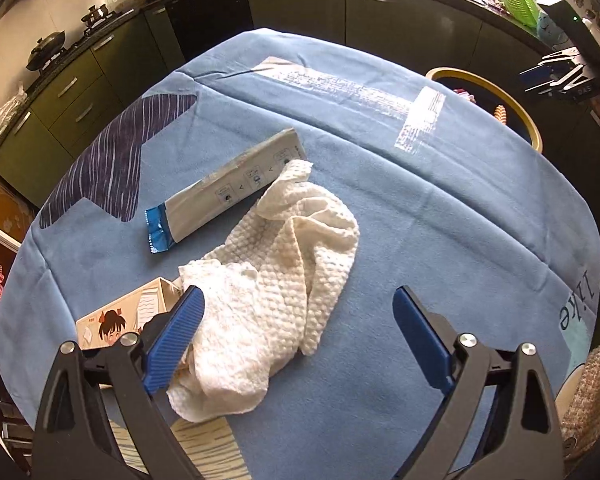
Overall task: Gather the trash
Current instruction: 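Grasp the white paper towel with the left gripper, then carry the paper towel over the bin and open the left gripper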
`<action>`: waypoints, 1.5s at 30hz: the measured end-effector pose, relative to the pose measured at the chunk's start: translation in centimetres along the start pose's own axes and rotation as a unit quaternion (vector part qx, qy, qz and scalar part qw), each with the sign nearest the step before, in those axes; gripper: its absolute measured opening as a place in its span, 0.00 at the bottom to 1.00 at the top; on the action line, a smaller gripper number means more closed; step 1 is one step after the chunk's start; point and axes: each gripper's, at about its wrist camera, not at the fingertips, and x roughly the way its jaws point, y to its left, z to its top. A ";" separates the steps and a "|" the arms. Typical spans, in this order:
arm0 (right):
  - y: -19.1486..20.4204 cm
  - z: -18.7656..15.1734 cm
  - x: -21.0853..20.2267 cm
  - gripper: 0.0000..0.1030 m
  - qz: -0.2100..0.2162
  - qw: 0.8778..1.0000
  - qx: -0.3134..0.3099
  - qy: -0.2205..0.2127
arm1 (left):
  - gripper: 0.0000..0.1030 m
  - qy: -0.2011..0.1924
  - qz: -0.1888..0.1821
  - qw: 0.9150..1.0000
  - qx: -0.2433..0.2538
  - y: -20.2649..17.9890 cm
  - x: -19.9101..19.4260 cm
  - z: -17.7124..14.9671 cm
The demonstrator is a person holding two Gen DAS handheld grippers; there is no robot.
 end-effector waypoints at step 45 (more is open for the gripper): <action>-7.0 -6.4 -5.3 0.60 -0.014 0.997 0.066 -0.033 | 0.11 -0.056 -0.146 0.979 0.131 -21.1 -1.7 20.5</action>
